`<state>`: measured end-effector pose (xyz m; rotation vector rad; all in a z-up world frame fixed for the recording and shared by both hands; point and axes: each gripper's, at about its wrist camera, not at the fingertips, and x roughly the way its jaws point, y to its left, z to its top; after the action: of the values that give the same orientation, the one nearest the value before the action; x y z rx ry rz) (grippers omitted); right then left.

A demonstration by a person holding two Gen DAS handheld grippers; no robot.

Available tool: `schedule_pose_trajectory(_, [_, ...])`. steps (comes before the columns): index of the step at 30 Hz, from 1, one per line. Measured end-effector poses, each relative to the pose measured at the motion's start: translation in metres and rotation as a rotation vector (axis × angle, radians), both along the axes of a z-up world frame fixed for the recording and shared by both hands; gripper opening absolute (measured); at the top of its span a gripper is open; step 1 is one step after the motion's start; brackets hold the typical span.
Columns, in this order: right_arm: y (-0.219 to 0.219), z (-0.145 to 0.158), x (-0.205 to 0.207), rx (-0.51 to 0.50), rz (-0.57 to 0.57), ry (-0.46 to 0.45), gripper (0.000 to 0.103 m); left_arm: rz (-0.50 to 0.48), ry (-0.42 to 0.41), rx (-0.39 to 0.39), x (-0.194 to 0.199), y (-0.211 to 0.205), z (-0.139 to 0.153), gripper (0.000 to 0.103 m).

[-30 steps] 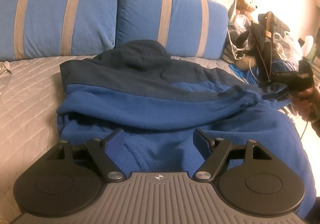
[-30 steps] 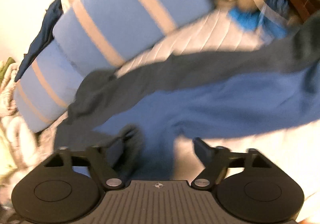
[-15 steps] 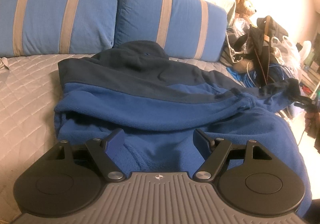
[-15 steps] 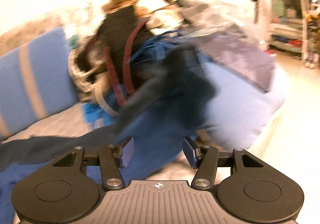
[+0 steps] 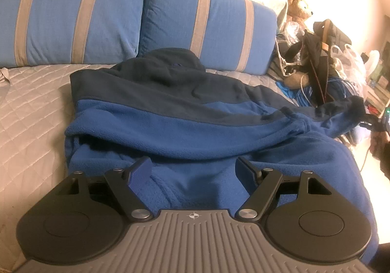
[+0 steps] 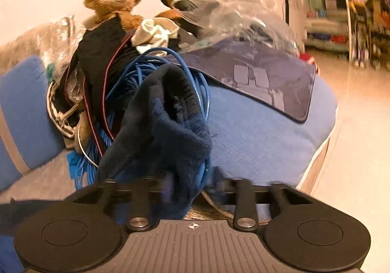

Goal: Fold clothes
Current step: 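Lift the held sleeve cuff up off the jacket with the right gripper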

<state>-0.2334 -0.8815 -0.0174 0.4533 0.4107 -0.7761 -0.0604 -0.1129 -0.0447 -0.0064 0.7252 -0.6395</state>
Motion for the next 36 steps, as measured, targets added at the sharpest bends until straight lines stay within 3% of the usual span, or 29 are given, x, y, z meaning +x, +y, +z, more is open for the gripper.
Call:
schedule_pose_trajectory(5, [0.018,0.03,0.011,-0.102,0.017,0.03,0.011,0.001,0.0,0.008,0.0,-0.002,0.0,0.076])
schedule_pose_trajectory(15, [0.063,0.095,0.034,-0.127,0.18,-0.105,0.01,0.0,-0.001,0.02,0.0,-0.004,0.0,0.075])
schedule_pose_trajectory(25, [0.131,0.121,0.068,-0.127,0.375,-0.131,0.01,0.0,-0.002,0.017,0.0,-0.002,-0.001,0.075])
schedule_pose_trajectory(36, [0.189,0.128,0.09,-0.079,0.527,-0.145,0.01,0.002,-0.013,0.029,-0.002,-0.004,0.0,0.075])
